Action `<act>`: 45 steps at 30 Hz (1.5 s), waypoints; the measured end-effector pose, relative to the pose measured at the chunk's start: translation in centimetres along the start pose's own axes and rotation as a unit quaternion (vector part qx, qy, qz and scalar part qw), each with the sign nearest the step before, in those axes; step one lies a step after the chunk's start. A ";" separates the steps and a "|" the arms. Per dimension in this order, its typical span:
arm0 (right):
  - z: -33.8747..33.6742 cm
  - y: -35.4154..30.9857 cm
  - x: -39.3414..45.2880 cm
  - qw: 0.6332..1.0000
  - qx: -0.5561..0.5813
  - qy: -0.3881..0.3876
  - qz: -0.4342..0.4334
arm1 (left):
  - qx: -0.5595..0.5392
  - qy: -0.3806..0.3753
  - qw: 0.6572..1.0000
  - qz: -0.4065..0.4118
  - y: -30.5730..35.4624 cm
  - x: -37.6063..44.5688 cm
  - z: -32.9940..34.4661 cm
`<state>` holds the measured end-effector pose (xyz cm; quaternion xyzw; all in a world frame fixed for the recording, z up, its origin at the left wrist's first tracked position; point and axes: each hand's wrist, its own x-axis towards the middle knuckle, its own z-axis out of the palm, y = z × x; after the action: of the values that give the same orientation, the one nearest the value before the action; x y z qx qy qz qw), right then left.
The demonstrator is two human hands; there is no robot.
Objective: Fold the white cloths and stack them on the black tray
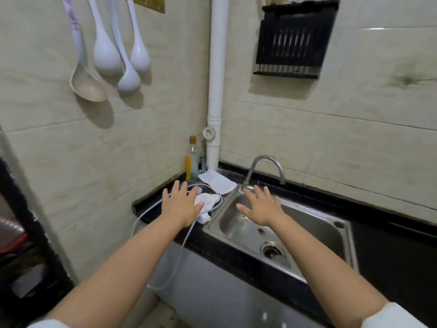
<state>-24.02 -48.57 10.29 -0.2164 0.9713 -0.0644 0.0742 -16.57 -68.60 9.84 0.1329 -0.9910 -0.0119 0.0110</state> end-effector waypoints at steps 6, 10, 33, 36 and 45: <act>3.4 2.2 13.4 0.998 0.010 -0.060 0.008 | -0.006 -0.057 0.998 0.011 -1.0 11.6 5.1; 6.3 3.5 22.6 0.996 0.014 -0.086 -0.004 | 0.009 -0.084 0.996 0.008 -2.0 17.9 9.7; 14.4 1.6 37.3 0.922 0.316 -0.137 -0.176 | -0.058 -0.148 0.986 -0.057 -5.6 32.9 21.6; 12.9 3.5 36.1 0.920 0.352 -0.090 -0.146 | -0.115 -0.110 0.986 -0.055 -5.1 32.3 19.8; 5.2 7.9 25.7 0.945 0.315 0.021 -0.089 | -0.261 -0.083 0.959 0.074 1.1 29.1 10.1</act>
<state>-49.42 -53.04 0.98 -0.2663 0.8797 -0.3776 0.1125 -45.16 -74.96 0.29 0.0506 -0.9579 -0.2804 -0.0358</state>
